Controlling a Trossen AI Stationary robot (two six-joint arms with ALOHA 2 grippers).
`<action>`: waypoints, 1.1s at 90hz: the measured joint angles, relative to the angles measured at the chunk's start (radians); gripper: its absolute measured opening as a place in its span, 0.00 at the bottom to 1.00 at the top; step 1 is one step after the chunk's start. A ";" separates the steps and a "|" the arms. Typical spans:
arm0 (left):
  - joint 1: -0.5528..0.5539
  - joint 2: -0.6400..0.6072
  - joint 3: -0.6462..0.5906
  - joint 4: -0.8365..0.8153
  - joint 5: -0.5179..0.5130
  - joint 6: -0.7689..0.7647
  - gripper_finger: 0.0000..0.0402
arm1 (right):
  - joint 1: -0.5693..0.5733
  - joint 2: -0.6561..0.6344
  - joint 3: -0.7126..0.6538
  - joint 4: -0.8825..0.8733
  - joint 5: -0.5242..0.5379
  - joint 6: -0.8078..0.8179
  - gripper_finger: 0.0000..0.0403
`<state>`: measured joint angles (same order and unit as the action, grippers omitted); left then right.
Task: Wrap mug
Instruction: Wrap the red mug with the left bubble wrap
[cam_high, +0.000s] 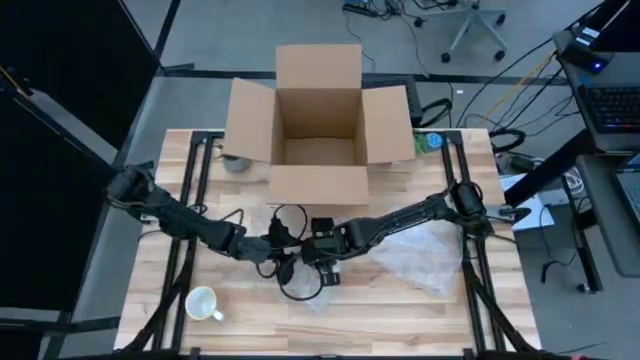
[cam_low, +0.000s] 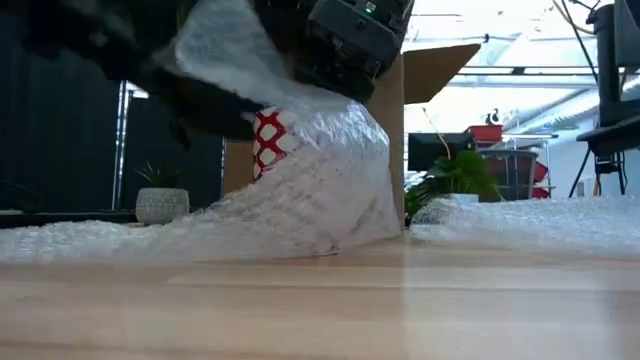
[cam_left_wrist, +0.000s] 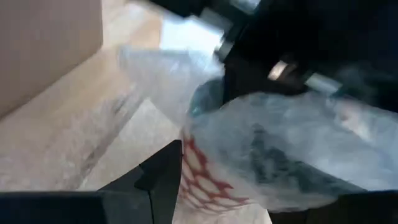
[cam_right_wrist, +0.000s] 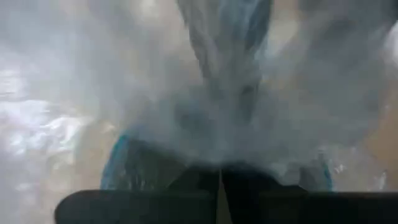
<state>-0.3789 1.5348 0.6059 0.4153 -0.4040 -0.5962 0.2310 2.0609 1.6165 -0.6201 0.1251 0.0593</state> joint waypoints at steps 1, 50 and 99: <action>0.001 0.003 0.000 0.002 0.002 0.000 0.44 | 0.000 0.000 0.000 0.000 0.000 0.000 0.00; 0.002 0.023 0.000 0.023 0.017 -0.018 0.44 | 0.000 -0.003 0.209 -0.280 0.000 0.000 0.06; 0.002 0.024 0.000 0.024 0.018 -0.017 0.44 | -0.073 -0.105 0.215 -0.429 0.128 0.131 0.48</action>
<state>-0.3771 1.5589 0.6056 0.4393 -0.3859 -0.6136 0.1583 1.9560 1.8319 -1.0494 0.2530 0.1904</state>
